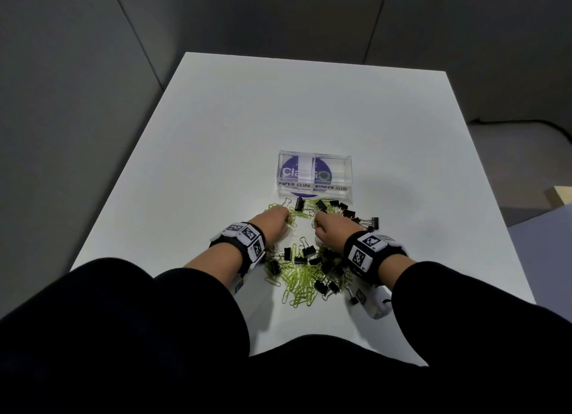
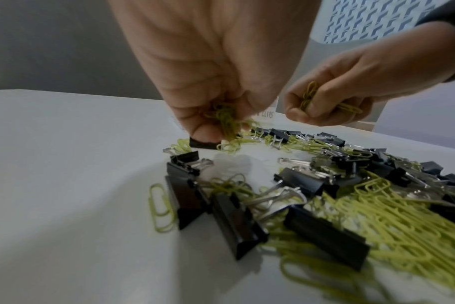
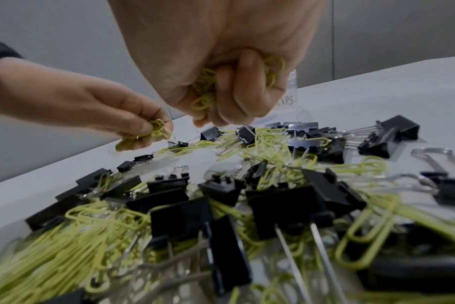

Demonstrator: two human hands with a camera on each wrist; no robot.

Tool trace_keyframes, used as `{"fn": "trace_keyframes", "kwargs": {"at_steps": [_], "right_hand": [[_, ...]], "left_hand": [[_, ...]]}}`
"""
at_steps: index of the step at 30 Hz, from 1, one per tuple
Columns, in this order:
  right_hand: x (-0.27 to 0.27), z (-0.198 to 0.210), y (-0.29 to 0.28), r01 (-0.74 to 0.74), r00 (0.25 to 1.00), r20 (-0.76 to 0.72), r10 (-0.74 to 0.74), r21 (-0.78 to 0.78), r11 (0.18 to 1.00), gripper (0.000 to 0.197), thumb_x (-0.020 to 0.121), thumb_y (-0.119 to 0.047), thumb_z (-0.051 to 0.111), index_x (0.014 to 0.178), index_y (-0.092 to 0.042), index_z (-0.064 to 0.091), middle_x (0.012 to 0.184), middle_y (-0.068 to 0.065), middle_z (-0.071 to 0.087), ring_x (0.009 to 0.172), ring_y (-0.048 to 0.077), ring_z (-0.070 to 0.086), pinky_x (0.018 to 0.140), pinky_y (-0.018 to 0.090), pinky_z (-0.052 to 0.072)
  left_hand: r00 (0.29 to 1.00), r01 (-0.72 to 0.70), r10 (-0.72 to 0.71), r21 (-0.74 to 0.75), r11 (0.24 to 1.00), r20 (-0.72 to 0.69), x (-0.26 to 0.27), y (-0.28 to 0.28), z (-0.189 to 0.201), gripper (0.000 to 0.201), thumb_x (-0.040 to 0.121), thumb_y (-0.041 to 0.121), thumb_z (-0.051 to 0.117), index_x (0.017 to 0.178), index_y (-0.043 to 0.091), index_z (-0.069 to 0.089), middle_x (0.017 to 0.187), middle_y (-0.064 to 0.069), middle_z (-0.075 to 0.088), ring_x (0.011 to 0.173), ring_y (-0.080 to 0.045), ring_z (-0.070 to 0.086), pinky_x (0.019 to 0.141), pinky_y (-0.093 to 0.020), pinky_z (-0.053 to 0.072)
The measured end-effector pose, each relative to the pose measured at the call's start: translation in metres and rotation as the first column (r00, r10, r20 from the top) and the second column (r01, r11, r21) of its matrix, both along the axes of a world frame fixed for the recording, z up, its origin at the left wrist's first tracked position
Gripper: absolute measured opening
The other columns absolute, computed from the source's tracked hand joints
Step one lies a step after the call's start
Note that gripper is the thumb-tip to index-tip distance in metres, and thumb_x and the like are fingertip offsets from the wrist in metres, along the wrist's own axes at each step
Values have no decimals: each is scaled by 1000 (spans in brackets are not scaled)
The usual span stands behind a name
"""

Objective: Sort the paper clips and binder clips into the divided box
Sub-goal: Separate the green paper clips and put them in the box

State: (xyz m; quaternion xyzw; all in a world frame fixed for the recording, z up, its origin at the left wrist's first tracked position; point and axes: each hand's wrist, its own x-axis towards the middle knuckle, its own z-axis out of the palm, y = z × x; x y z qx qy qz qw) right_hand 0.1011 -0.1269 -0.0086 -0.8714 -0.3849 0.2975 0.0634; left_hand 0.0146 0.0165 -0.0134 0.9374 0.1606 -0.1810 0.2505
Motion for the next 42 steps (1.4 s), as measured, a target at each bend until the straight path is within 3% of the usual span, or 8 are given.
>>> {"fn": "trace_keyframes", "kwargs": {"at_steps": [7,10,13,17,22,28,34,42], "right_hand": [[-14,-5,17,-66,997,20,71,-184,981,38,91,-46,50,83,-8,48,72,5,50,76,24,52,62,30,39],[-15,-7,16,-55,998,27,62,-218,974,33,88,-42,55,83,-10,48,79,6,52,77,23,51,62,29,39],[-10,-7,9,-26,999,15,30,-203,979,27,85,-35,59,85,-11,48,85,7,56,77,22,52,57,27,38],[-2,3,-3,-21,999,37,28,-177,984,32,86,-32,59,106,-8,49,102,10,63,90,27,59,74,36,49],[-16,17,-6,-214,977,-7,215,-112,970,38,89,-38,57,116,-12,50,115,6,63,102,24,59,77,30,45],[-43,11,1,-332,929,102,355,-189,924,47,91,-43,51,121,-8,44,110,11,65,98,28,62,73,33,48],[-51,2,-6,-301,933,138,333,-210,930,35,95,-33,47,117,-6,44,104,11,65,94,29,62,70,34,47],[-45,2,-15,-285,940,155,304,-134,949,32,93,-32,46,112,-6,45,80,3,53,70,22,52,65,35,49]], "left_hand": [[1000,-20,20,16,1000,-19,-14,12,1,25,98,23,31,85,6,44,87,-15,54,77,-25,47,70,-32,37],[998,-6,10,63,998,-56,-14,11,2,39,96,46,35,81,11,43,75,-3,48,71,-22,46,67,-31,37],[997,5,2,80,997,-82,-13,14,3,39,98,44,33,86,9,47,78,-5,52,77,-24,51,72,-33,41],[993,-28,34,48,998,-112,-18,24,4,41,99,36,38,103,-2,55,104,-19,64,93,-32,58,82,-37,44],[991,-31,37,44,999,-132,-26,30,6,33,96,32,47,113,3,53,111,-18,64,103,-33,59,85,-35,45],[977,91,-73,82,992,-199,-40,30,14,29,87,40,58,105,18,50,82,3,54,82,-19,50,71,-27,37],[946,250,-201,178,952,-254,-58,23,8,43,86,39,60,121,20,45,114,-4,64,102,-24,60,82,-31,45],[952,295,-257,267,918,-168,-58,11,2,35,93,36,47,121,16,49,108,-4,66,97,-24,62,79,-31,47]]}}
